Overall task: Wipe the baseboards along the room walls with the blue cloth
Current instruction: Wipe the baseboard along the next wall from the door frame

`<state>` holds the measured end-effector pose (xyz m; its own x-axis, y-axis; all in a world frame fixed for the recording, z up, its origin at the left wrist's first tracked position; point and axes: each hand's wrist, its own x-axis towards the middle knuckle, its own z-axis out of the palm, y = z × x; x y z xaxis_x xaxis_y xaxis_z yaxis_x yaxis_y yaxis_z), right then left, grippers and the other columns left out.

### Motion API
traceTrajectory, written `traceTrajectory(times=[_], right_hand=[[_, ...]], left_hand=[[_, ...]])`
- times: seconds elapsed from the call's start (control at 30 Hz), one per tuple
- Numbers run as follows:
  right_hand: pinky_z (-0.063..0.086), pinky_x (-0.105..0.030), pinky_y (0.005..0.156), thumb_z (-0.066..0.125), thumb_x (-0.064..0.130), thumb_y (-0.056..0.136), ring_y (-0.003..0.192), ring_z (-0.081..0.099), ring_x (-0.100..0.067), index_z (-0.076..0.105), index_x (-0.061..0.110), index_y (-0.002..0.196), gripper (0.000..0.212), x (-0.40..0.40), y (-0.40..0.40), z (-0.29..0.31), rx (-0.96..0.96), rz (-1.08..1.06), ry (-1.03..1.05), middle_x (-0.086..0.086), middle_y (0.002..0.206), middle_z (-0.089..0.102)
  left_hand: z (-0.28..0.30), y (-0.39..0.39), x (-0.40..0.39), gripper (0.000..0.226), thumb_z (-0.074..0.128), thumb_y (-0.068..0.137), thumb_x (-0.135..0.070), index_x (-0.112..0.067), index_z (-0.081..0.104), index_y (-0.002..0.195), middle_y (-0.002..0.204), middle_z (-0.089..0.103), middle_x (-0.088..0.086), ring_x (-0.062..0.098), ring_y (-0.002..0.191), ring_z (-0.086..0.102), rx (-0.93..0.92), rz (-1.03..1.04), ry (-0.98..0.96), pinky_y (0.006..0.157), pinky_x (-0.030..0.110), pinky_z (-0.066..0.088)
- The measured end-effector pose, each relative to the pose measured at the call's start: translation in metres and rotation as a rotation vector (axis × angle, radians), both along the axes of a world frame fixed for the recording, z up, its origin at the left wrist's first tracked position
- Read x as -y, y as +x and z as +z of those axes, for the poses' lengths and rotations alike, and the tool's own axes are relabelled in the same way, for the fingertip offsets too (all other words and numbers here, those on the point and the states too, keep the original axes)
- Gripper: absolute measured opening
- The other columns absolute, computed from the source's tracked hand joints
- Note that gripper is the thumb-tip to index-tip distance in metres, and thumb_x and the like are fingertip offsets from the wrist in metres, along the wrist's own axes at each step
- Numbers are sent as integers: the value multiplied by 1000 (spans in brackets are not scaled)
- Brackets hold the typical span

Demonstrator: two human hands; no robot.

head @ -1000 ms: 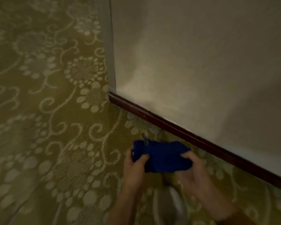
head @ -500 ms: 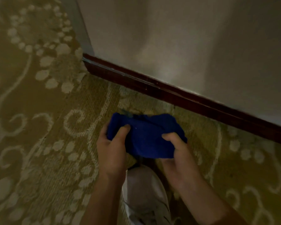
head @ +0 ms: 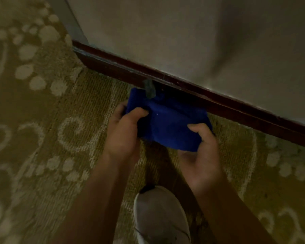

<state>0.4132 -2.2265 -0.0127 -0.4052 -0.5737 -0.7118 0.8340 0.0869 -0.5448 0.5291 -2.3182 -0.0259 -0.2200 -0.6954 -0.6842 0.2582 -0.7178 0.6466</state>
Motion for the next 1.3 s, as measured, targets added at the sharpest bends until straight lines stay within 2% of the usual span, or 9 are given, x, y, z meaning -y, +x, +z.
traceTrajectory(times=[0.17, 0.27, 0.37, 0.47, 0.57, 0.77, 0.93, 1.07, 1.3], right_hand=[[49, -38, 101, 62, 17, 85, 118, 62, -17, 58, 15, 131, 46, 8, 6, -16, 77, -98, 41, -8, 132, 62], [47, -37, 106, 61, 23, 87, 119, 62, -18, 54, 16, 136, 49, 10, 14, -15, -43, -109, 93, -6, 135, 61], [47, -14, 96, 59, 13, 92, 110, 64, -13, 53, 10, 136, 45, 16, 18, -10, -68, -123, 53, -9, 130, 64], [54, -34, 98, 65, 16, 85, 110, 67, -11, 58, 22, 133, 48, 33, 35, -10, -455, -113, 159, 1, 127, 68], [55, -34, 95, 63, 15, 87, 110, 67, -10, 56, 23, 133, 47, 38, 39, -15, -594, -83, 215, 3, 126, 66], [54, -42, 94, 68, 21, 88, 113, 66, -16, 60, 42, 120, 40, 26, 27, -11, -459, -60, 221, 8, 125, 68], [49, -53, 102, 65, 15, 90, 113, 68, -25, 55, 29, 135, 48, 15, 18, 2, -330, -16, 211, -3, 126, 69], [52, -49, 99, 60, 15, 94, 110, 68, -21, 61, 34, 119, 32, 19, 19, 17, -410, 46, 278, 1, 121, 70], [58, -27, 63, 56, 10, 98, 81, 72, -13, 62, 18, 109, 15, 26, -13, 83, -413, 48, 474, -1, 103, 71]], left_hand=[[-9, -8, 11, 35, 60, 94, -7, -8, 61, 129, 122, 71, 14, 32, 110, 69, 1, 14, 81, 93, 47, 57], [-8, -6, 15, 37, 61, 94, -9, -10, 60, 131, 123, 70, 14, 32, 110, 69, -20, 18, 124, 92, 44, 58], [-5, -10, 19, 36, 58, 96, -9, -8, 59, 132, 126, 69, 16, 34, 113, 68, -68, 16, 152, 94, 48, 57], [0, -4, 24, 37, 55, 97, -6, -4, 56, 135, 130, 66, 20, 38, 118, 64, -127, 64, 149, 100, 54, 52], [2, 0, 20, 34, 57, 98, -6, -6, 58, 132, 126, 68, 17, 34, 114, 67, -131, 70, 153, 98, 49, 55], [-1, -9, 13, 30, 59, 97, -12, -9, 65, 126, 119, 72, 13, 33, 112, 68, -83, 24, 89, 99, 47, 54], [-4, -4, 3, 34, 60, 97, -18, -15, 63, 131, 122, 72, 8, 26, 112, 69, -53, -28, 57, 100, 44, 53], [5, -2, 12, 46, 65, 94, -19, -21, 56, 139, 126, 70, 4, 20, 109, 70, -38, -21, 107, 96, 37, 56], [34, -17, 11, 28, 62, 96, -16, -19, 60, 124, 123, 67, 11, 31, 109, 67, -100, -173, 194, 93, 51, 56]])
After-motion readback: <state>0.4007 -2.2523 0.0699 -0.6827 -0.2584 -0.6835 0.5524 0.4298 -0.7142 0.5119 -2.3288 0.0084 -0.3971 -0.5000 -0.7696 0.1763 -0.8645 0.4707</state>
